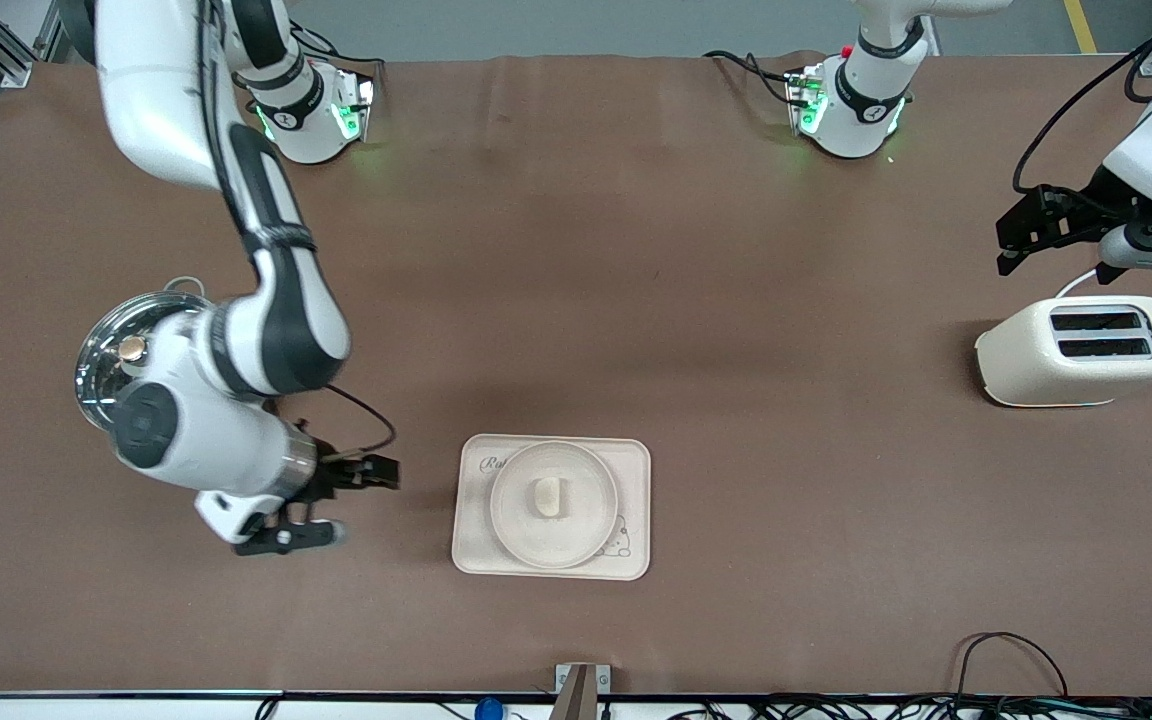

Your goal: Place bun in plate and plate on tray

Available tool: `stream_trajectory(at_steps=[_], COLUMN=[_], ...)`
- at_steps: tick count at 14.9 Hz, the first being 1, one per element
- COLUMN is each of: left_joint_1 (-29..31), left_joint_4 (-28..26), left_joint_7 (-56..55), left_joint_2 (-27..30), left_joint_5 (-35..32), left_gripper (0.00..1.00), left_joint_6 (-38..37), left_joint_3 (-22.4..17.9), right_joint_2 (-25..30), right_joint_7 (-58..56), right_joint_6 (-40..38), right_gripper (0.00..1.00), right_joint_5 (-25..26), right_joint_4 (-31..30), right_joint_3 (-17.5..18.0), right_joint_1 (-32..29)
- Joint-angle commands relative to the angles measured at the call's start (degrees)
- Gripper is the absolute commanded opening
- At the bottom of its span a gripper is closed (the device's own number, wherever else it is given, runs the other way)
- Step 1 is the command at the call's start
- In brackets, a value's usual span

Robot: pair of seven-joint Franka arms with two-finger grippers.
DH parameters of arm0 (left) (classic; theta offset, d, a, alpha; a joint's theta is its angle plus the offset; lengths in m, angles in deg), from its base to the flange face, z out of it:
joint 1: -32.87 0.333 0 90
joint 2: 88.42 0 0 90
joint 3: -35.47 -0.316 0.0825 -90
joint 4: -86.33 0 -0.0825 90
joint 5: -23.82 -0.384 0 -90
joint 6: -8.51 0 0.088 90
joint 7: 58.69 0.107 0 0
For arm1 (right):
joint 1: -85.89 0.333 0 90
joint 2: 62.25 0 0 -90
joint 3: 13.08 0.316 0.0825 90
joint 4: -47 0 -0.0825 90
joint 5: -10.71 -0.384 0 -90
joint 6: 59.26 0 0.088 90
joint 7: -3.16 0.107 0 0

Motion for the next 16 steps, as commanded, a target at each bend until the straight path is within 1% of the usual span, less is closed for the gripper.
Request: stream_trajectory(at_steps=[1,2,3,5,6,9,12,13,14,15,16], left_joint_1=[0.08,0.08,0.08,0.17,0.08,-0.27,-0.1,-0.01,-0.1,-0.19,-0.19], left_joint_4=[1.43,1.43,1.43,1.34,1.43,1.52,1.52,1.61,1.61,1.52,1.52], left_joint_7=[-0.67,-2.33,-4.18,-4.55,-3.94,-4.11,-3.84,-3.84,-3.84,-3.93,-3.93], left_joint_2=[-0.47,-0.38,-0.38,-0.29,-0.29,-0.38,-0.38,-0.38,-0.47,-0.47,-0.47], left_joint_5=[0.75,0.75,0.75,0.75,0.66,0.4,0.31,0.31,0.31,0.31,0.39], left_gripper=[1.0,1.0,1.0,1.0,1.0,1.0,1.0,1.0,1.0,1.0,1.0], left_joint_6=[-1.41,-1.85,-2.72,-4.92,-5.02,-4.93,-4.93,-4.93,-4.93,-4.93,-4.93], left_joint_3=[-0.02,-0.02,-0.02,0.07,0.07,0.07,0.07,0.07,0.07,0.07,0.07], right_joint_2=[9.71,12.52,14.64,17.72,19.83,24.31,29.76,32.22,35.02,37.92,40.65], right_joint_7=[-1.57,-2.1,-3.58,-8.23,-9.39,-9.13,-9.83,-10.01,-10.01,-9.93,-9.92], right_joint_6=[-6.15,-6.86,-8.87,-14.31,-16.69,-21.62,-23.04,-22.87,-22.34,-21.81,-20.77], right_gripper=[1.0,1.0,1.0,1.0,1.0,1.0,1.0,1.0,1.0,1.0,1.0], right_joint_5=[2.68,2.86,4.16,10.21,11.54,11.56,12.08,14.09,16.72,18.48,19.11], right_joint_4=[-5.49,-6.55,-6.82,-6.21,-6.47,-6.91,-10.42,-12.78,-15.67,-18.4,-21.56], right_joint_3=[-0.48,-0.57,-0.57,-0.48,-0.57,-0.4,0.13,0.31,1.79,4.24,6.0], right_joint_1=[-3.15,-4.04,-5.18,-6.94,-7.03,-9.93,-12.56,-13.01,-14.32,-16.24,-18.18])
